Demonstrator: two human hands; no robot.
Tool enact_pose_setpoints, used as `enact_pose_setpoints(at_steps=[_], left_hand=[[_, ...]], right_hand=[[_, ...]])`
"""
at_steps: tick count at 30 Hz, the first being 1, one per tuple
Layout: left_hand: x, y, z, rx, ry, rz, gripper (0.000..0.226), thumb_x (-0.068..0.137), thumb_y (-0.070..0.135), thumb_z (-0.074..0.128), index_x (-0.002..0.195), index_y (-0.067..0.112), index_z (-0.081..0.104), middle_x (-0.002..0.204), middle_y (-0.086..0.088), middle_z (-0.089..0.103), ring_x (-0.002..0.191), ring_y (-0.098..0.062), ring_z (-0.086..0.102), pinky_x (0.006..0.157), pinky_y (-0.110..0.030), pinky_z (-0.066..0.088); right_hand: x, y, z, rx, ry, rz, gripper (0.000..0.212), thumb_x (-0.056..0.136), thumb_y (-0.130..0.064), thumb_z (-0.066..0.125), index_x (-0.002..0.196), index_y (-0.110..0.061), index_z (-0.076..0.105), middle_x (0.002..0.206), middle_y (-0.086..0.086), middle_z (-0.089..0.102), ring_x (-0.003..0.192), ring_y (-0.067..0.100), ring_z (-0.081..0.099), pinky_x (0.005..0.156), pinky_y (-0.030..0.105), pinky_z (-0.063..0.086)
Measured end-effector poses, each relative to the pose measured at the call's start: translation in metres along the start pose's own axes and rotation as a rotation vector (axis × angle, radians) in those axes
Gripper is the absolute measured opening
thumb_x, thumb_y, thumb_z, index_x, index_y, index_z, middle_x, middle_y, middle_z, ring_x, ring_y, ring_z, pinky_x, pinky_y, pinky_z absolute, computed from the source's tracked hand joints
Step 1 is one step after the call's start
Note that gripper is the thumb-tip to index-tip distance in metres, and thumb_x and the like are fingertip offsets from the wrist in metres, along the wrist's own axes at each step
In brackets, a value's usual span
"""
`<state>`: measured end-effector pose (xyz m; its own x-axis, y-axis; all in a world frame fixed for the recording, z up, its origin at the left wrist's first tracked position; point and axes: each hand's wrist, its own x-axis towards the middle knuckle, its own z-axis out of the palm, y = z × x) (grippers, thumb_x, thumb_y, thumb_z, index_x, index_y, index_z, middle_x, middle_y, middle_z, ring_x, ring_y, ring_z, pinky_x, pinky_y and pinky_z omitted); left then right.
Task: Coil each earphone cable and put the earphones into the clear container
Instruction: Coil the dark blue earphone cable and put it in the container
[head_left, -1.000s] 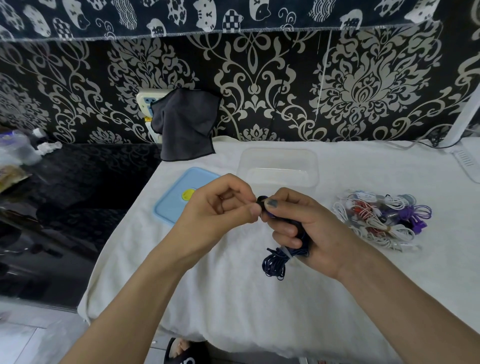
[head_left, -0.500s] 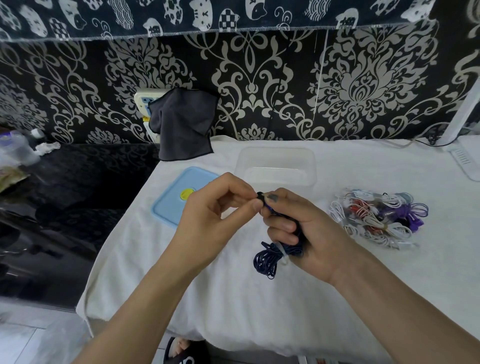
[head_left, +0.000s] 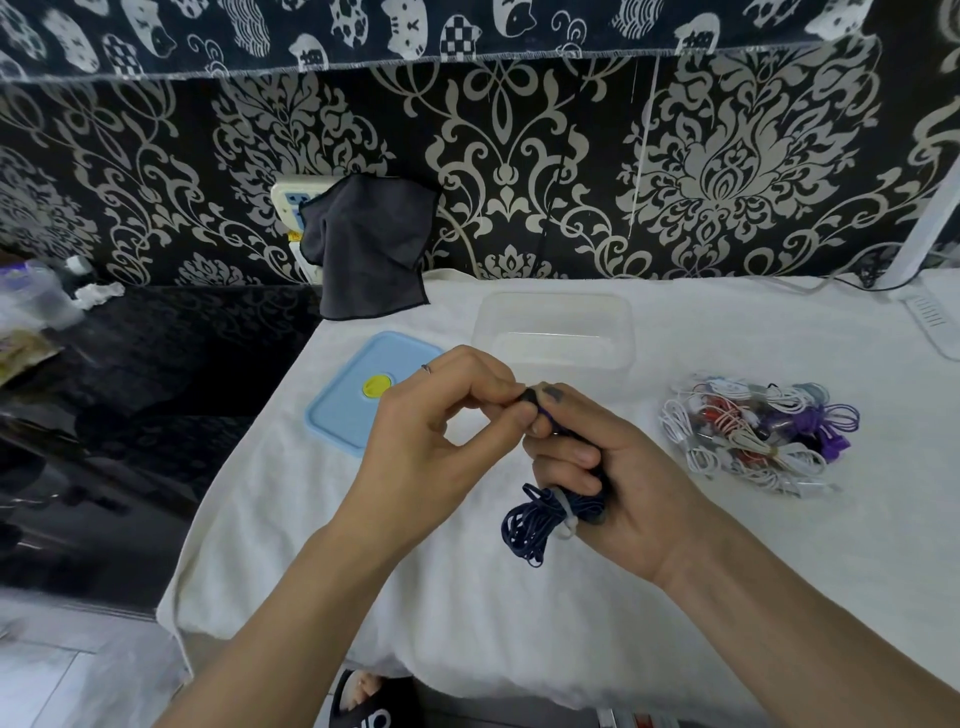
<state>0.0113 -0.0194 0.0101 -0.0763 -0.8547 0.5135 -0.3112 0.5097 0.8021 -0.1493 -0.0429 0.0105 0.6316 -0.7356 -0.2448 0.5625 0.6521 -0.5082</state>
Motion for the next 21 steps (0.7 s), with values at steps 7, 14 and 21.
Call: enact_pose_setpoints(at_steps=[7, 14, 21], left_hand=[[0.0008, 0.0022, -0.0003, -0.021, 0.000, -0.016, 0.012, 0.088, 0.005, 0.070, 0.084, 0.004, 0.059, 0.084, -0.008, 0.064, 0.076, -0.028, 0.062, 0.073, -0.039, 0.052], [0.0007, 0.0063, 0.0005, 0.066, 0.025, -0.017, 0.013, 0.087, 0.004, 0.073, 0.092, 0.012, 0.064, 0.080, 0.006, 0.069, 0.075, -0.023, 0.065, 0.075, -0.042, 0.054], [-0.0004, 0.0076, 0.0027, 0.092, 0.032, -0.037, 0.011, 0.090, 0.011, 0.070, 0.099, 0.012, 0.064, 0.084, 0.002, 0.070, 0.079, -0.025, 0.068, 0.078, -0.043, 0.054]], right_hand=[[-0.0006, 0.0019, -0.0021, -0.003, -0.021, 0.025, 0.019, 0.090, -0.015, 0.060, 0.073, -0.010, 0.058, 0.068, -0.002, 0.044, 0.039, 0.006, 0.033, 0.037, 0.013, 0.032], [0.0005, 0.0026, -0.0009, 0.072, -0.036, 0.085, 0.011, 0.094, -0.020, 0.058, 0.091, -0.011, 0.055, 0.066, -0.005, 0.048, 0.038, 0.006, 0.034, 0.036, 0.013, 0.032], [-0.0021, 0.0000, 0.0020, 0.095, 0.012, 0.124, 0.013, 0.092, -0.024, 0.059, 0.085, -0.013, 0.061, 0.055, -0.007, 0.049, 0.035, 0.005, 0.032, 0.038, 0.011, 0.026]])
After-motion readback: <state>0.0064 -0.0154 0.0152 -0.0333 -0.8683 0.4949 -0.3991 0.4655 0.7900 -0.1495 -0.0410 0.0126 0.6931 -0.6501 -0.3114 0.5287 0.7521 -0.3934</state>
